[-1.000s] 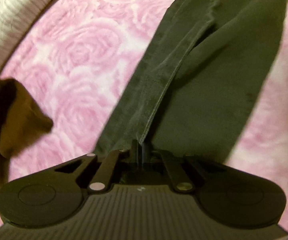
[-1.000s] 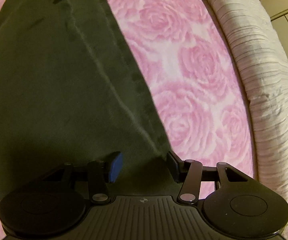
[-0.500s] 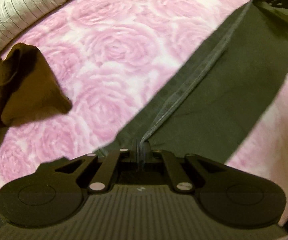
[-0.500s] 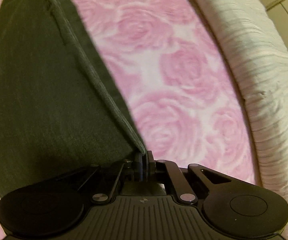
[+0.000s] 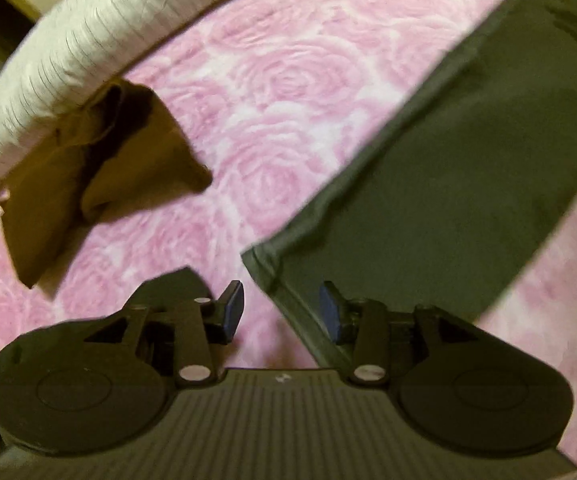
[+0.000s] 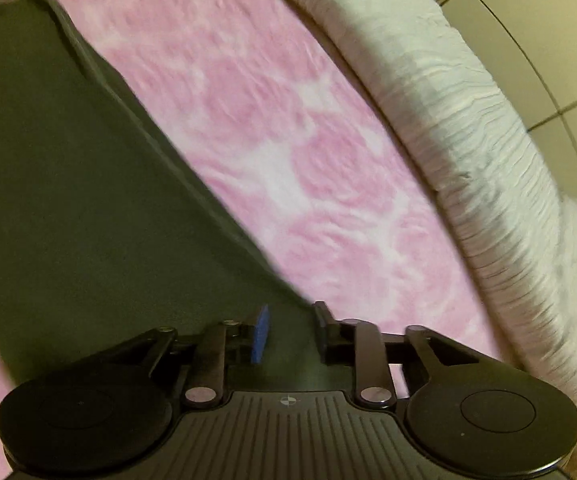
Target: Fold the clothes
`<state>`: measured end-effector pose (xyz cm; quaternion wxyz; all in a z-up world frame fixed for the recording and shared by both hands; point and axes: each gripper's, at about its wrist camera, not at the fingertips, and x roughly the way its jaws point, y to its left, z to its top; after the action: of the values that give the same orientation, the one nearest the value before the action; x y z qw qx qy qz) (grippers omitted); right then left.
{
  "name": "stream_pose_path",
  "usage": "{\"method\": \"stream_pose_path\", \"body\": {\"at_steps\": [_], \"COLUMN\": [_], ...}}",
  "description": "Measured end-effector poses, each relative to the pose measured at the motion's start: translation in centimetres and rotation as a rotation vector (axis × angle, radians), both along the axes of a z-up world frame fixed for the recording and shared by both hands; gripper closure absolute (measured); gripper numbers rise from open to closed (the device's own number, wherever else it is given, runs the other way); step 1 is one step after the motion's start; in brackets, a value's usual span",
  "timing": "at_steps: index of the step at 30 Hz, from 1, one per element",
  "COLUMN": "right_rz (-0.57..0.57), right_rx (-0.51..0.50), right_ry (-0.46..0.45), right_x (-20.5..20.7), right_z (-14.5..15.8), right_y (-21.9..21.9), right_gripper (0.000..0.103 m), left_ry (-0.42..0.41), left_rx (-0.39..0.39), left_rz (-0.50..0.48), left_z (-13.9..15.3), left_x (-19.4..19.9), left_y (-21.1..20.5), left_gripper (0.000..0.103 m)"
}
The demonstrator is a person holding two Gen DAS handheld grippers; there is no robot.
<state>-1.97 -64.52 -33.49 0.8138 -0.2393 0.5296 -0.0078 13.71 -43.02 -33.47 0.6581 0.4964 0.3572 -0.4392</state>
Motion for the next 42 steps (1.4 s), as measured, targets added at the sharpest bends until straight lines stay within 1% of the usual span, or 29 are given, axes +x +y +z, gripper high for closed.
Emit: {"method": "stream_pose_path", "body": {"at_steps": [1, 2, 4, 6, 8, 11, 16, 19, 22, 24, 25, 26, 27, 28, 31, 32, 35, 37, 39, 42], "right_rz": [-0.006, -0.011, -0.005, 0.016, 0.032, 0.037, 0.065, 0.11, 0.121, 0.135, 0.145, 0.153, 0.159, 0.169, 0.212, 0.224, 0.227, 0.231, 0.223, 0.169], "right_rx": [0.043, 0.087, 0.137, 0.165, 0.182, 0.211, 0.228, 0.224, 0.231, 0.231, 0.227, 0.222, 0.216, 0.208, 0.175, 0.17, 0.195, 0.215, 0.262, 0.325], "right_ry": [-0.009, -0.018, -0.02, -0.004, 0.016, 0.021, 0.015, 0.003, -0.003, -0.009, -0.009, -0.004, 0.002, 0.007, 0.014, 0.012, 0.051, 0.055, 0.03, -0.038], "right_x": [-0.5, -0.9, -1.6, -1.9, -2.1, -2.0, -1.1, -0.4, 0.7, 1.3, 1.7, 2.0, 2.3, 2.5, 2.7, 2.6, 2.9, 3.0, 3.4, 5.0], "right_z": [0.2, 0.5, 0.2, -0.7, -1.6, -2.4, -2.7, -2.9, -3.1, -3.3, -3.6, -3.9, -4.2, -4.4, -4.8, -4.9, -5.3, -4.8, -3.5, -1.8], "right_y": [1.4, 2.7, 5.5, 8.1, 10.4, 12.8, 15.9, 17.4, 18.6, 19.5, 20.0, 20.5, 20.9, 21.3, 22.4, 22.6, 22.8, 22.9, 22.8, 22.1], "right_gripper": [0.054, 0.052, 0.05, 0.05, 0.05, 0.05, 0.05, 0.05, 0.05, 0.05, 0.05, 0.05, 0.05, 0.05, 0.05, 0.05, 0.05, 0.05, 0.05, 0.05], "left_ry": [-0.016, -0.032, -0.091, -0.127, -0.126, -0.15, -0.17, -0.164, -0.171, -0.168, -0.165, -0.163, -0.149, -0.134, -0.097, -0.082, -0.054, -0.046, -0.039, -0.033], "left_rx": [0.009, 0.018, 0.051, 0.075, 0.069, 0.067, 0.068, 0.086, 0.1, 0.099, 0.097, 0.096, 0.095, 0.087, 0.063, 0.065, 0.071, 0.069, 0.056, 0.043], "left_rz": [-0.048, -0.097, -0.227, -0.334, -0.387, -0.45, -0.526, -0.55, -0.571, -0.568, -0.565, -0.563, -0.55, -0.527, -0.441, -0.423, -0.435, -0.426, -0.419, -0.416], "left_z": [-0.3, -0.6, -2.2, -3.8, -4.9, -6.1, -6.1, -6.1, -6.5, -6.7, -6.8, -6.8, -6.6, -6.2, -4.4, -4.3, -4.8, -4.6, -4.3, -4.2], "left_x": [-1.3, -2.6, -5.0, -6.7, -7.6, -8.3, -8.3, -8.1, -8.0, -7.9, -7.8, -7.8, -7.6, -7.2, -5.8, -5.5, -5.7, -5.6, -5.4, -5.2], "left_y": [0.5, 1.0, 1.6, 1.7, 1.6, 1.7, 3.1, 4.0, 4.8, 4.8, 4.8, 4.8, 4.8, 4.9, 5.6, 5.9, 6.4, 6.3, 6.5, 6.8], "left_gripper": [0.066, 0.066, 0.066, 0.066, 0.066, 0.066, 0.066, 0.065, 0.064, 0.064, 0.071, 0.083, 0.09, 0.094, 0.102, 0.103, 0.103, 0.103, 0.103, 0.103]}}
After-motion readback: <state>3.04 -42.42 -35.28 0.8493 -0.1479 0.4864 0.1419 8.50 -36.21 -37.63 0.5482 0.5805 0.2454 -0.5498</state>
